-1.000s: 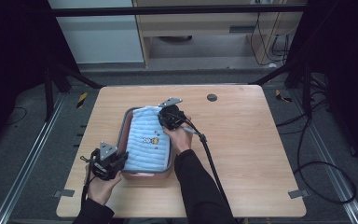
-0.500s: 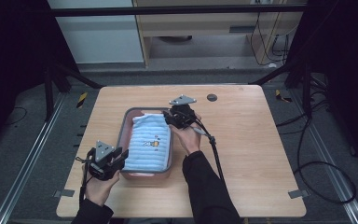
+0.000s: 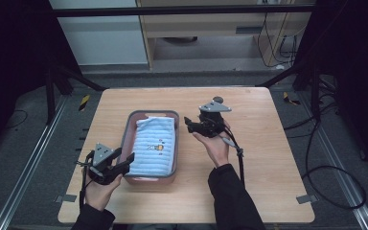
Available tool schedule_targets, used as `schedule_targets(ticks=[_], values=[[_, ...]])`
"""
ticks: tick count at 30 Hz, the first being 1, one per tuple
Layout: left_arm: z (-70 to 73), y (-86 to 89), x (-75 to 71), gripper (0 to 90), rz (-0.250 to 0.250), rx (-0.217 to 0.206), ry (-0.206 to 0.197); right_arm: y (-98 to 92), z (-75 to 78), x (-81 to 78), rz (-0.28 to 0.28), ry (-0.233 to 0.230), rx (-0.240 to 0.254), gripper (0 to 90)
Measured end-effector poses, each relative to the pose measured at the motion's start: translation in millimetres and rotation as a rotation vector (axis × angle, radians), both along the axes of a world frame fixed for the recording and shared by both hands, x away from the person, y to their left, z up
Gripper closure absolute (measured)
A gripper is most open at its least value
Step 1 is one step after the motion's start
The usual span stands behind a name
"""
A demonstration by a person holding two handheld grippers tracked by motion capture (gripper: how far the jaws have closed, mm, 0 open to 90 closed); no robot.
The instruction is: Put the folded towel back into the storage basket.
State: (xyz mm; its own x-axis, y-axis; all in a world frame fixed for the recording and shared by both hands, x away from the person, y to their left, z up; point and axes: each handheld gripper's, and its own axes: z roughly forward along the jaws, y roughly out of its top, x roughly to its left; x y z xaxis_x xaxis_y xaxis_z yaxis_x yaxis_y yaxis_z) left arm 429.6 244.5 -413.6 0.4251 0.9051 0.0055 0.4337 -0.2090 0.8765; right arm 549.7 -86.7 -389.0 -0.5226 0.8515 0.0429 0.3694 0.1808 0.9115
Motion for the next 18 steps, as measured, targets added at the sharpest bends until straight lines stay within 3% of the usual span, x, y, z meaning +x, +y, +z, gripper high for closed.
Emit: schedule_targets(ticks=[8,18], values=[[3.3,3.4,-0.5,36.8,-0.014,-0.009,-0.022,-37.6,-2.7,-23.1,-0.007,0.011,0.024,24.6],[4.1,14.5,1.3,32.5,-0.008,-0.033,-0.039,-82.6,-20.1,-53.8,-0.018,0.024,0.004,19.3]])
